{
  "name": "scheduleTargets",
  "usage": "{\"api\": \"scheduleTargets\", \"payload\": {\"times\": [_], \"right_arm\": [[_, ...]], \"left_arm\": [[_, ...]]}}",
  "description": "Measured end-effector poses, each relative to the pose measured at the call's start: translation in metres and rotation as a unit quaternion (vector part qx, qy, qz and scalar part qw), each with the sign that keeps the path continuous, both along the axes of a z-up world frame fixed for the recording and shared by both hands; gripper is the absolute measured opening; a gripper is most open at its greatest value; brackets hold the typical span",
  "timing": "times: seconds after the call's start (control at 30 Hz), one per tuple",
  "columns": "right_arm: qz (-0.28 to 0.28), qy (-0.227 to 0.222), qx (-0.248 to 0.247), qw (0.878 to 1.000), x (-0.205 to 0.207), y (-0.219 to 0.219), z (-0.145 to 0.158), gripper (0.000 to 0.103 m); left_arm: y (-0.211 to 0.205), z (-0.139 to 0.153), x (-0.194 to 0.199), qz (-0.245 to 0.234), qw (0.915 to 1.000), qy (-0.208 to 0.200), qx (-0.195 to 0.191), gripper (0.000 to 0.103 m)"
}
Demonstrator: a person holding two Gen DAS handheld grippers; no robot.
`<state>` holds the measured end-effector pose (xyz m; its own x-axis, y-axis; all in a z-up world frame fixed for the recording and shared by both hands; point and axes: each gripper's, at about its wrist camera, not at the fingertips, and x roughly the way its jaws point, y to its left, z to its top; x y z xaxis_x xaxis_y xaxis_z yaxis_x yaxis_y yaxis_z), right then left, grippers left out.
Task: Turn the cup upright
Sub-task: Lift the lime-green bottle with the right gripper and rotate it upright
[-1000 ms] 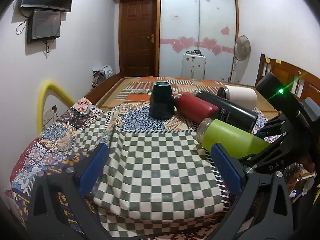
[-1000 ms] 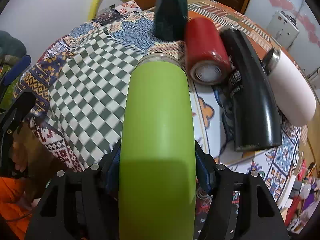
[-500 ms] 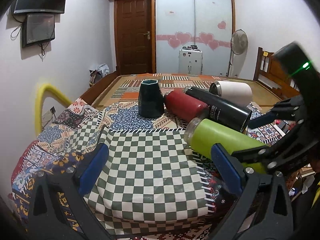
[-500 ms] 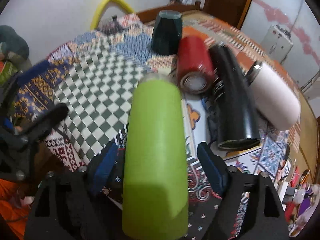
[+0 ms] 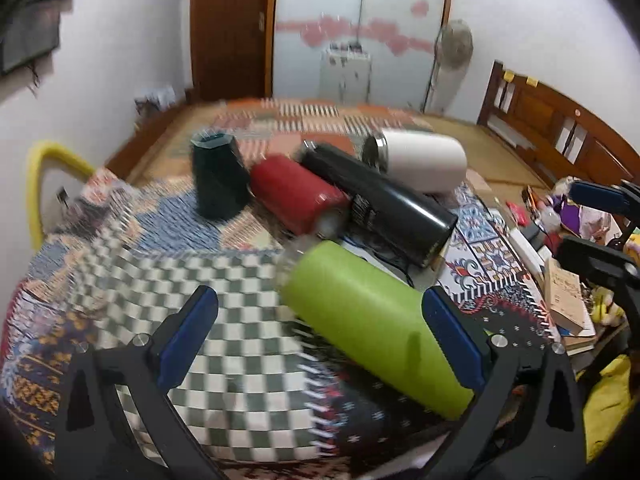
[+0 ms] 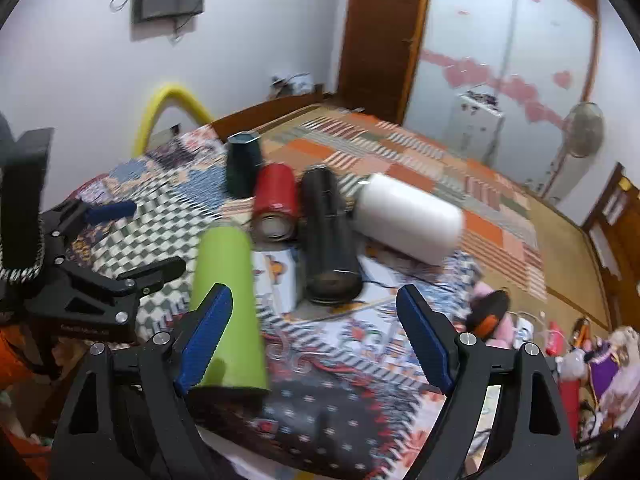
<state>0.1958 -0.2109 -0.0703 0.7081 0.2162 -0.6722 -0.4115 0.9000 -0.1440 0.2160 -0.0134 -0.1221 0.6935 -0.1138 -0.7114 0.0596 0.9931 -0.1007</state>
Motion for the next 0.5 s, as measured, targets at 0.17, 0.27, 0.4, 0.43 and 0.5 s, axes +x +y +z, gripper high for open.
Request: {"api": "scheduleTargets", "payload": {"times": [0.17,0.27,0.4,0.43,0.5], "right_arm": [[-0.018,-0.017,0.010,1.000,-0.004,-0.021,0.001,0.082],[-0.025,-0.028,0.018,0.999,-0.005,-0.028,0.001,0.083],[-0.025,-0.043,0.020,0.999,-0.005,-0.035,-0.001,0.082],[-0.024,-0.045,0.020,0.998,-0.005,-0.036,-0.001,0.082],[-0.022,-0.048,0.019,0.998,-0.005,-0.037,-0.002,0.083]], "left_arm": [[-0.013,-0.010,0.031,-0.002,0.9963,0.084,-0.018,0.103],[-0.018,-0.018,0.048,0.010,0.9906,0.135,-0.021,0.103],[-0.019,-0.031,0.065,0.026,0.9809,0.188,-0.043,0.103],[-0.019,-0.033,0.066,0.033,0.9793,0.194,-0.046,0.103],[-0.017,-0.037,0.071,0.049,0.9769,0.201,-0.053,0.103]]}}
